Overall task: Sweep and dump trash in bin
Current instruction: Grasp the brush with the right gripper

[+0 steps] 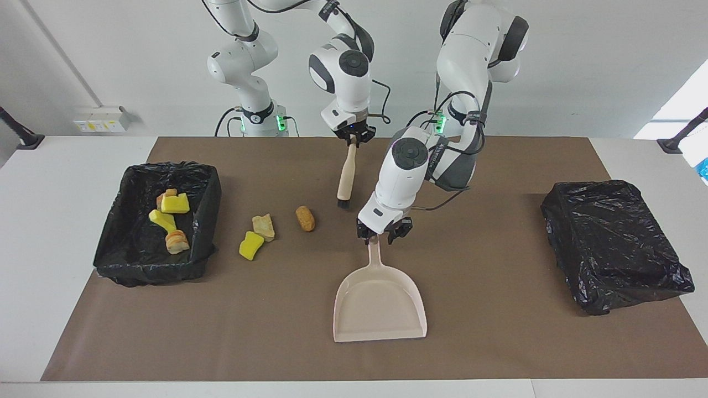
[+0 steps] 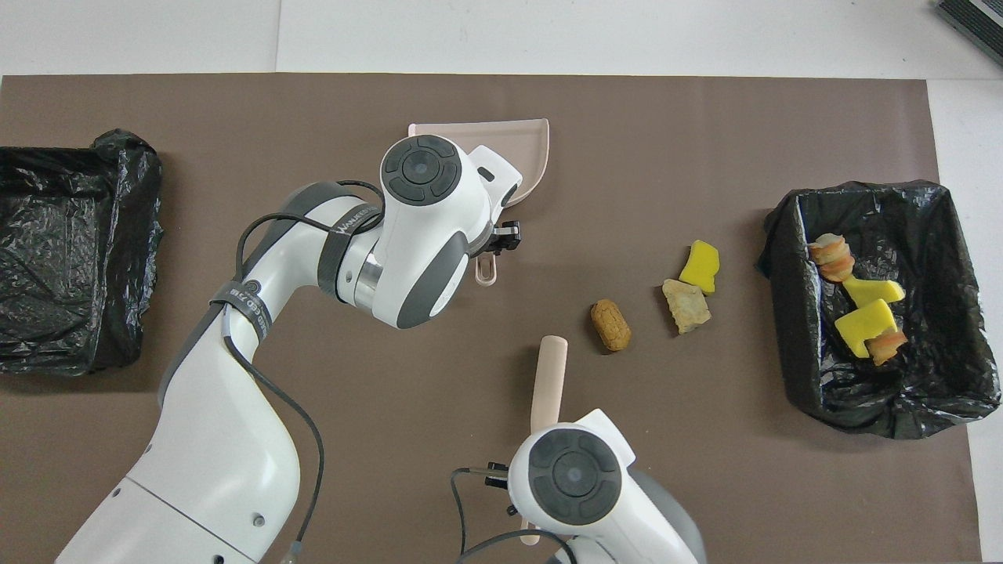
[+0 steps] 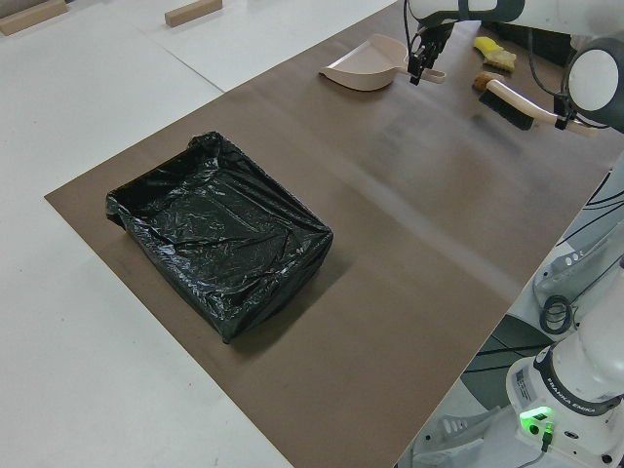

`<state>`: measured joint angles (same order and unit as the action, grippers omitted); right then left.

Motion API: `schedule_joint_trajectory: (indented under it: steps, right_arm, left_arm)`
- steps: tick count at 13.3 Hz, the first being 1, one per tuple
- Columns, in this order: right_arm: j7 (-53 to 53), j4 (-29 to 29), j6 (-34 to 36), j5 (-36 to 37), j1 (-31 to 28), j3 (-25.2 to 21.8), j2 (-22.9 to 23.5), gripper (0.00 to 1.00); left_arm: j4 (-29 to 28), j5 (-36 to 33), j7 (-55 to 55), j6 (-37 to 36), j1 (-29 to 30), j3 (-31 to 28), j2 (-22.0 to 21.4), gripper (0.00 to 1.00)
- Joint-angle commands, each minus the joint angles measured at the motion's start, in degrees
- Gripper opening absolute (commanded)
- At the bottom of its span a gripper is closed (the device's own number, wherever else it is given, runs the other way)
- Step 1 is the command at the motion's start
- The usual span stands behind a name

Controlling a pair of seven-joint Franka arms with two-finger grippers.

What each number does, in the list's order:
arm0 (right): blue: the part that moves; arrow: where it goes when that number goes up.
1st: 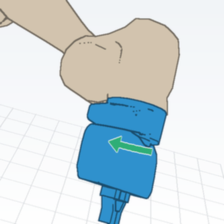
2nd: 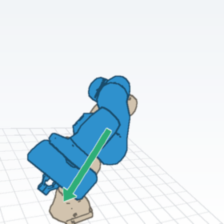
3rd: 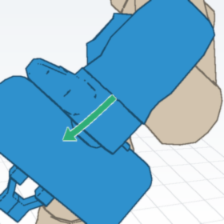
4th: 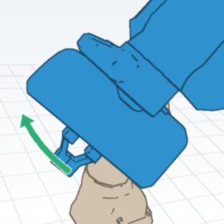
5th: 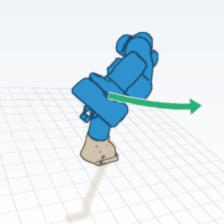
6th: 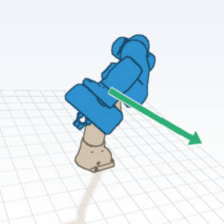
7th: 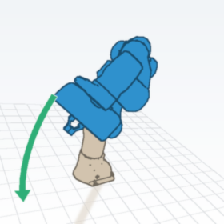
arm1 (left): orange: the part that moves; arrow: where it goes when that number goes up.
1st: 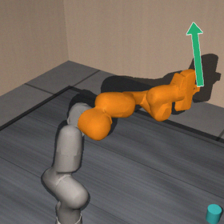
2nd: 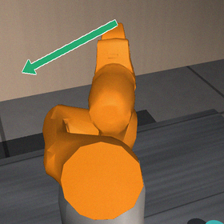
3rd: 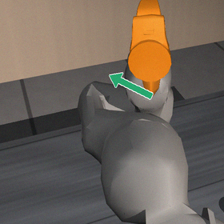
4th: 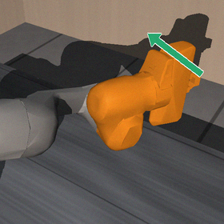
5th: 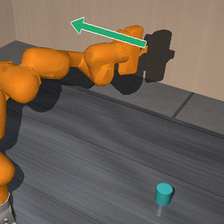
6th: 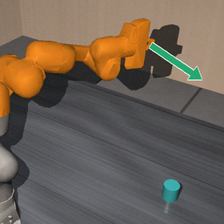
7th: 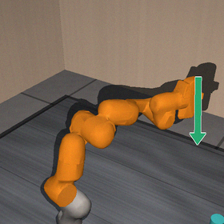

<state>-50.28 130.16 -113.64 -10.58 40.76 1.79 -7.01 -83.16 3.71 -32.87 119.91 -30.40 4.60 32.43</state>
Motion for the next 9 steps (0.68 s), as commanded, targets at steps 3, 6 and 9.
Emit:
schedule_joint_trajectory:
  steps: [3,6,9]
  right_arm:
    - [4.7,-0.4,8.8,6.9,-9.5,0.1,-3.9,0.0]
    - [11.8,-0.7,11.2,13.0,-15.0,0.1,-4.5,0.0]
    - [25.6,-0.5,10.8,17.1,-22.9,0.1,-4.4,0.0]
  left_arm:
    - [1.3,0.6,-1.4,1.0,-1.6,-0.6,1.3,0.63]
    - [1.4,0.2,-1.5,1.6,-1.6,-0.7,1.6,0.56]
    - [1.4,0.9,-1.7,0.2,-1.5,-0.6,1.4,0.0]
